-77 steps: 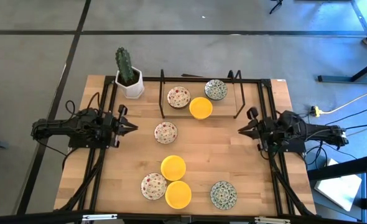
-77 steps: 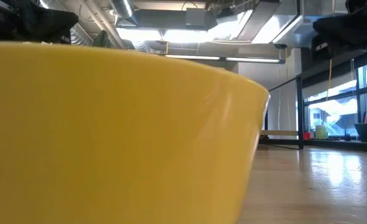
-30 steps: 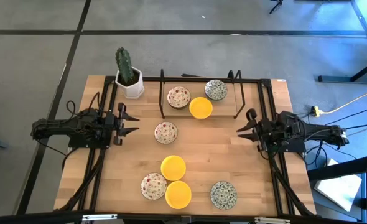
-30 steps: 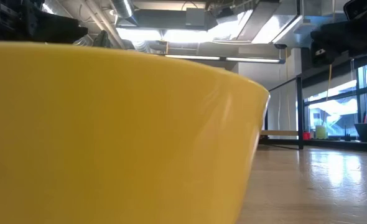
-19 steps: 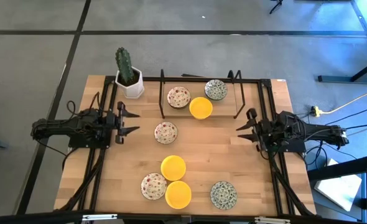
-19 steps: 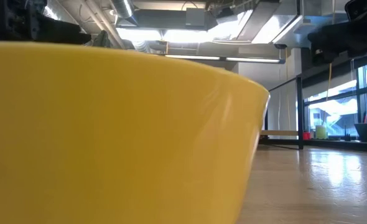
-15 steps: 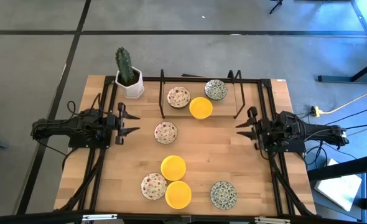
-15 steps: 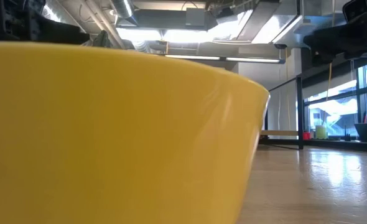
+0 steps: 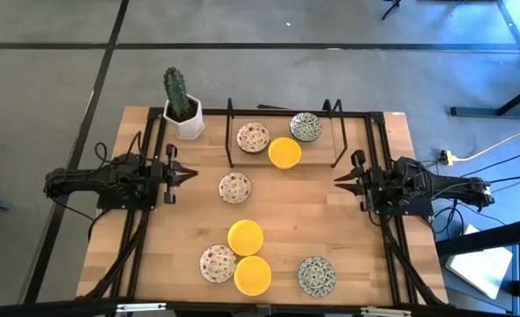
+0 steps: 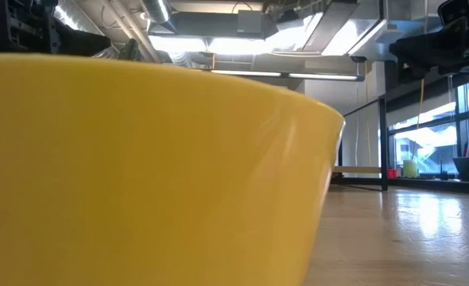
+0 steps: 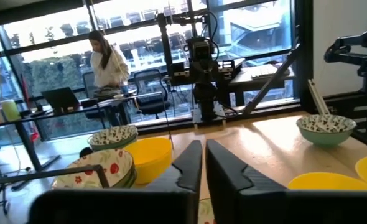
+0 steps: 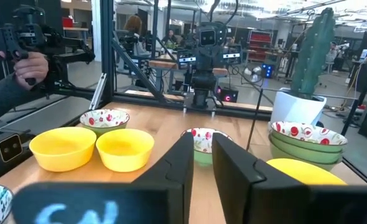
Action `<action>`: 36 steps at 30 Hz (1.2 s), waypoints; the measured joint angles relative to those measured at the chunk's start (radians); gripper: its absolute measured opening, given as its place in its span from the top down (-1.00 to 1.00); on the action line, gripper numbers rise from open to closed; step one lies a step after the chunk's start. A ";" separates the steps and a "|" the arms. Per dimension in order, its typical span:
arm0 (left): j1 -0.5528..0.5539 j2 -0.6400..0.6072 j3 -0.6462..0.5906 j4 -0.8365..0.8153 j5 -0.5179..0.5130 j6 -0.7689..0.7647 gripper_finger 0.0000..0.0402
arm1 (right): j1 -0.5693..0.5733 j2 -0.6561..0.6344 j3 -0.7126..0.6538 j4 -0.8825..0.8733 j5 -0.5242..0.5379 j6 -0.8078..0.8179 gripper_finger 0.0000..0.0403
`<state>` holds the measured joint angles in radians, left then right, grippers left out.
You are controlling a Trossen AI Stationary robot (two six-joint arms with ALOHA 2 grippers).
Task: Pick & Place Mini bowls
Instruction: Stack the yellow bowl on the yellow bowls on the shelf
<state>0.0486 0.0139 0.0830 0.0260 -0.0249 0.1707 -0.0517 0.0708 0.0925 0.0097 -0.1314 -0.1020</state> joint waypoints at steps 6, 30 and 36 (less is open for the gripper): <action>0.000 0.000 0.000 0.000 -0.029 0.002 0.99 | 0.000 0.000 0.000 0.000 -0.002 -0.014 0.74; 0.000 0.000 0.000 0.000 -0.042 0.000 0.95 | 0.000 0.000 0.000 0.015 -0.003 0.012 0.92; 0.000 0.000 0.000 0.000 -0.042 -0.001 0.94 | 0.000 0.000 0.000 0.014 -0.003 0.014 0.92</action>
<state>0.0483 0.0139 0.0830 0.0257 -0.0666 0.1696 -0.0517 0.0711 0.0925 0.0242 -0.1345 -0.0875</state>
